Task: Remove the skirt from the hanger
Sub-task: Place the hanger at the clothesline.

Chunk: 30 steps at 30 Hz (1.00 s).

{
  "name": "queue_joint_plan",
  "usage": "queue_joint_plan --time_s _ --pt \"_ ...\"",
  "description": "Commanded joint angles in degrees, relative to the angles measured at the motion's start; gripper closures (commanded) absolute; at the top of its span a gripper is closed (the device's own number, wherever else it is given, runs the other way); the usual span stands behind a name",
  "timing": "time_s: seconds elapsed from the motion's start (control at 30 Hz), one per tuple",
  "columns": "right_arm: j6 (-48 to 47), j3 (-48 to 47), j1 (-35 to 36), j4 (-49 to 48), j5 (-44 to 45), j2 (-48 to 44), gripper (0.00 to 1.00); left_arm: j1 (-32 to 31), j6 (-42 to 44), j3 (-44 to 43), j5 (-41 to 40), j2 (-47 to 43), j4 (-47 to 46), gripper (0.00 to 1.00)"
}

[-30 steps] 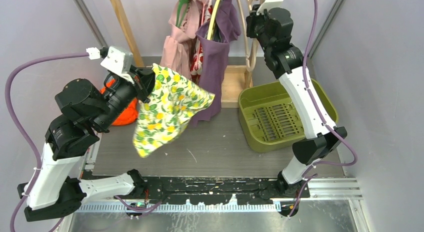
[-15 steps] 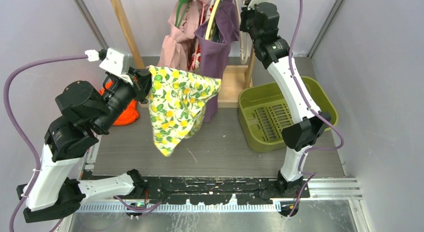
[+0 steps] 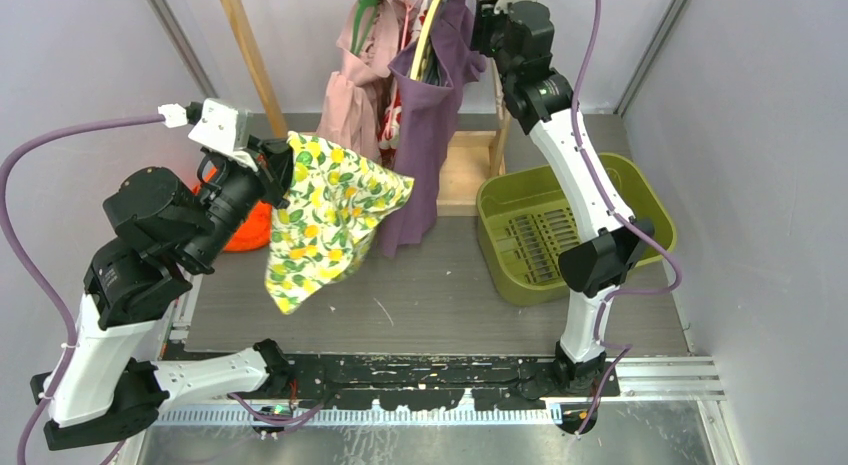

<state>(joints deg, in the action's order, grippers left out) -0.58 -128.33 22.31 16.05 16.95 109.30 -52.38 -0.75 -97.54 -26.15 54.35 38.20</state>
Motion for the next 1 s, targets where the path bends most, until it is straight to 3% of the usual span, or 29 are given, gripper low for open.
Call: queue_joint_plan --time_s 0.0,0.23,0.47,0.7,0.97 --pt "-2.06 0.88 -0.13 -4.51 3.13 -1.21 0.41 -0.07 0.75 -0.37 -1.65 -1.06 -3.05 1.0" --pt "-4.35 5.62 -0.13 -3.08 4.35 -6.69 0.35 -0.08 0.83 -0.99 -0.63 0.6 -3.13 1.0" --pt "-6.28 19.86 -0.16 -5.49 6.09 -21.49 0.34 -0.09 0.69 -3.18 3.95 4.33 -3.64 1.0" --pt "-7.94 26.99 -0.11 -4.09 6.28 -31.9 0.34 -0.05 0.03 -12.33 12.24 11.7 -1.82 1.0" --pt "-8.41 32.83 -0.15 -5.33 9.12 -39.16 0.34 -0.04 -1.3 -23.63 25.57 19.68 -11.74 1.0"
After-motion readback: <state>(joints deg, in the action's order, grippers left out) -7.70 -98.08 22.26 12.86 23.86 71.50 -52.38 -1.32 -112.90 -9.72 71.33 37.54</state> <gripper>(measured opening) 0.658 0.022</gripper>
